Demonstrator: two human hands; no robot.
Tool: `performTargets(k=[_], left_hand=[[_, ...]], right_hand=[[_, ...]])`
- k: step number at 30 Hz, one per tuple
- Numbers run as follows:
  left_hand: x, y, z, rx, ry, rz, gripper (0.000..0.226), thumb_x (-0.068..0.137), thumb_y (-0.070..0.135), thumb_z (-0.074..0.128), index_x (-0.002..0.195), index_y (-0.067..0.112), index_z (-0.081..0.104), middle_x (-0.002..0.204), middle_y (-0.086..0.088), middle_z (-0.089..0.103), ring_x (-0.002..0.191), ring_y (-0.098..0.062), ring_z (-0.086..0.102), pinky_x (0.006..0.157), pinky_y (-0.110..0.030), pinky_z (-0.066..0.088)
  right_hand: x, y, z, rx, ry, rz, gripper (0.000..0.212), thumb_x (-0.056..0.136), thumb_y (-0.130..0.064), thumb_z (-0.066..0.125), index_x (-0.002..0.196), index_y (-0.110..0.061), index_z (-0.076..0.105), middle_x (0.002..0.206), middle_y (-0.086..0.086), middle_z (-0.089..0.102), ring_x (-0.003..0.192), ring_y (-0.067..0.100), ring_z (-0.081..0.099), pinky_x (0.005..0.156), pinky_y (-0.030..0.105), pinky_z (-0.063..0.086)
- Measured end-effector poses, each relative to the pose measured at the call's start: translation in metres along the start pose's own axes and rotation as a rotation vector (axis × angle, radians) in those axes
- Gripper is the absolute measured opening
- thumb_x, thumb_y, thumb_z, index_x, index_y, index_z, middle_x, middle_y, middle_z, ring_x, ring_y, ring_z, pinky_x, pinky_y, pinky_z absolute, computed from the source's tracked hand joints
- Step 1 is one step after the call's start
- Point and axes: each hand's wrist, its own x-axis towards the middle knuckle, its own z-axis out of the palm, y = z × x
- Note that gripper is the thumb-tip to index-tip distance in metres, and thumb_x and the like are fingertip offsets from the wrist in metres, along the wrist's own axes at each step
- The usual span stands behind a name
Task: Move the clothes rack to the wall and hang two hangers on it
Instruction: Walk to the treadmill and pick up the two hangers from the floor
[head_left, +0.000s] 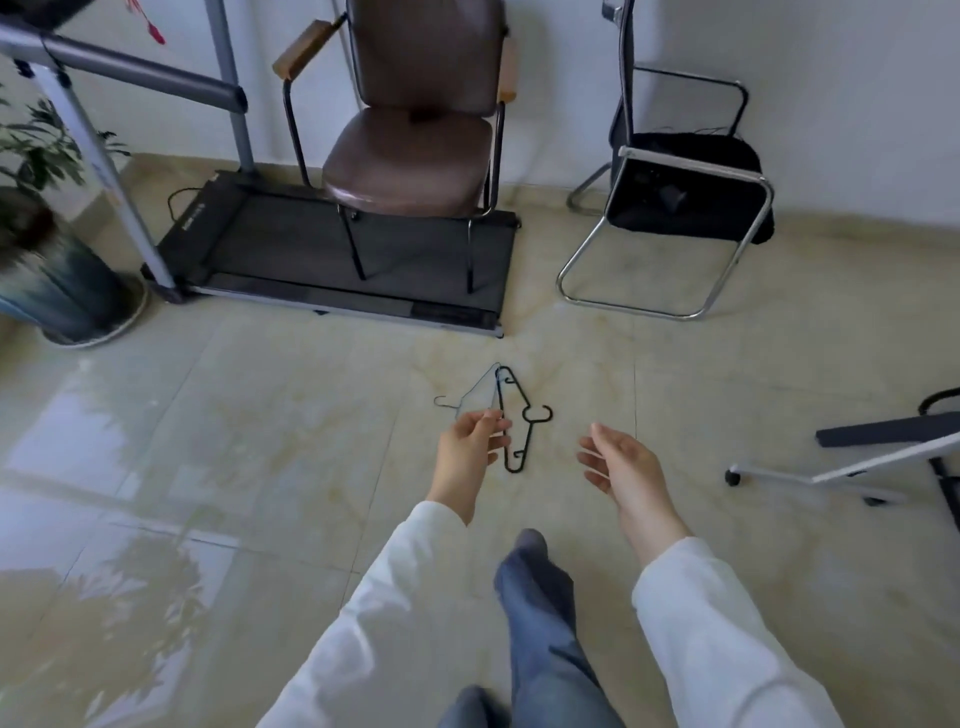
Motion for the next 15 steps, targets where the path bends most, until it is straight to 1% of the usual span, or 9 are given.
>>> performTargets(k=[2, 4, 7, 11, 15], left_hand=[[0.039, 0.01, 0.013, 0.005, 0.03, -0.023, 0.016, 0.093, 0.018, 0.042, 0.097, 0.015, 0.057, 0.082, 0.008, 0.064, 0.073, -0.009, 0.059, 0.068, -0.022, 0.042], [0.076, 0.018, 0.027, -0.024, 0.06, -0.049, 0.015, 0.092, 0.02, 0.044, 0.098, 0.014, 0.057, 0.083, 0.007, 0.064, 0.074, -0.009, 0.059, 0.068, -0.022, 0.043], [0.132, 0.03, 0.048, -0.043, 0.088, -0.105, 0.014, 0.092, 0.02, 0.045, 0.099, 0.013, 0.056, 0.085, 0.004, 0.064, 0.074, -0.01, 0.059, 0.07, -0.022, 0.043], [0.195, 0.041, 0.06, -0.059, 0.121, -0.099, 0.016, 0.092, 0.02, 0.045, 0.101, 0.012, 0.056, 0.086, 0.004, 0.064, 0.074, -0.01, 0.059, 0.069, -0.022, 0.042], [0.251, 0.036, 0.055, -0.048, 0.16, -0.104, 0.014, 0.092, 0.022, 0.045, 0.097, 0.016, 0.057, 0.085, 0.006, 0.065, 0.075, -0.009, 0.06, 0.069, -0.021, 0.044]], right_hand=[[0.041, -0.011, 0.007, -0.011, -0.007, 0.006, 0.011, 0.088, -0.026, 0.055, 0.079, -0.02, 0.058, 0.082, -0.002, 0.062, 0.075, 0.011, 0.059, 0.066, 0.022, 0.047], [0.081, -0.026, 0.014, -0.024, -0.037, 0.021, 0.012, 0.088, -0.026, 0.055, 0.077, -0.022, 0.057, 0.082, -0.002, 0.062, 0.076, 0.011, 0.058, 0.066, 0.022, 0.047], [0.141, -0.044, 0.02, -0.052, -0.026, 0.044, 0.011, 0.088, -0.027, 0.056, 0.078, -0.023, 0.058, 0.081, -0.003, 0.062, 0.075, 0.01, 0.059, 0.066, 0.021, 0.047], [0.212, -0.064, 0.032, -0.077, -0.018, 0.062, 0.012, 0.087, -0.028, 0.057, 0.077, -0.022, 0.058, 0.08, -0.002, 0.062, 0.074, 0.01, 0.059, 0.064, 0.022, 0.046], [0.268, -0.058, 0.051, -0.12, -0.036, 0.06, 0.009, 0.087, -0.027, 0.057, 0.08, -0.022, 0.059, 0.08, -0.002, 0.062, 0.074, 0.01, 0.059, 0.066, 0.022, 0.047]])
